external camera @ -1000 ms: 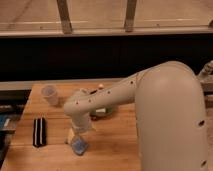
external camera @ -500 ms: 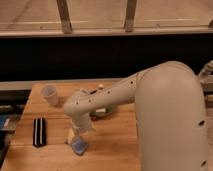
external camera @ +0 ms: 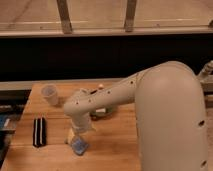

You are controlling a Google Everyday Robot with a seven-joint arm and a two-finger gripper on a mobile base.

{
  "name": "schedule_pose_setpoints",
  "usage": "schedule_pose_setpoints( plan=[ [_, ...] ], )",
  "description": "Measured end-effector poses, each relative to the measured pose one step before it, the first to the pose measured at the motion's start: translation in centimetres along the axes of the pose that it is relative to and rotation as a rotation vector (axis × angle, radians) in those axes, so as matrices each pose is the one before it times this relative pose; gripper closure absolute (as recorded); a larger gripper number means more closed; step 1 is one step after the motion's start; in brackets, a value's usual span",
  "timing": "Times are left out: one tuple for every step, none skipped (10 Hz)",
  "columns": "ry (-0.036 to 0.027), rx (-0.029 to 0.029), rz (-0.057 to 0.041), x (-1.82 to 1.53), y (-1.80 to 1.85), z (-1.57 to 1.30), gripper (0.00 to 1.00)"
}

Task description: Pick up the ceramic cup

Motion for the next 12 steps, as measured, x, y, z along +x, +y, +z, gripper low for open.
schedule_pose_setpoints(
  plan=[
    [-0.00007,0.00002,0.00002,-0.001,0.0,-0.003,0.2],
    [0.00002,0.00001,-0.00003,0.001,0.0,0.001,0.2],
    [0.00009,-0.00003,0.00004,0.002,-0.001,0.004,0.2],
    [-0.00016,0.00003,0.00003,-0.003,-0.001,-0.008,0.2],
    [0.00007,-0.00003,-0.0001,0.001,0.004,0.003,0.2],
    [-0.00002,0.00001,0.00005,0.0,-0.002,0.0,0.2],
    [0.00003,-0.00002,-0.00002,0.0,0.001,0.002,0.2],
    [-0.00003,0.0,0.00005,0.0,-0.001,-0.001,0.2],
    [0.00003,0.00003,-0.00005,0.001,0.0,-0.001,0.2],
    [-0.00001,0.00003,0.00002,0.0,-0.002,0.0,0.2],
    [-0.00105,0.00262,-0.00121,-0.053,-0.015,-0.092,0.2],
    [-0.00511,0.01292,-0.00687,-0.148,-0.125,-0.184,0.2]
  ],
)
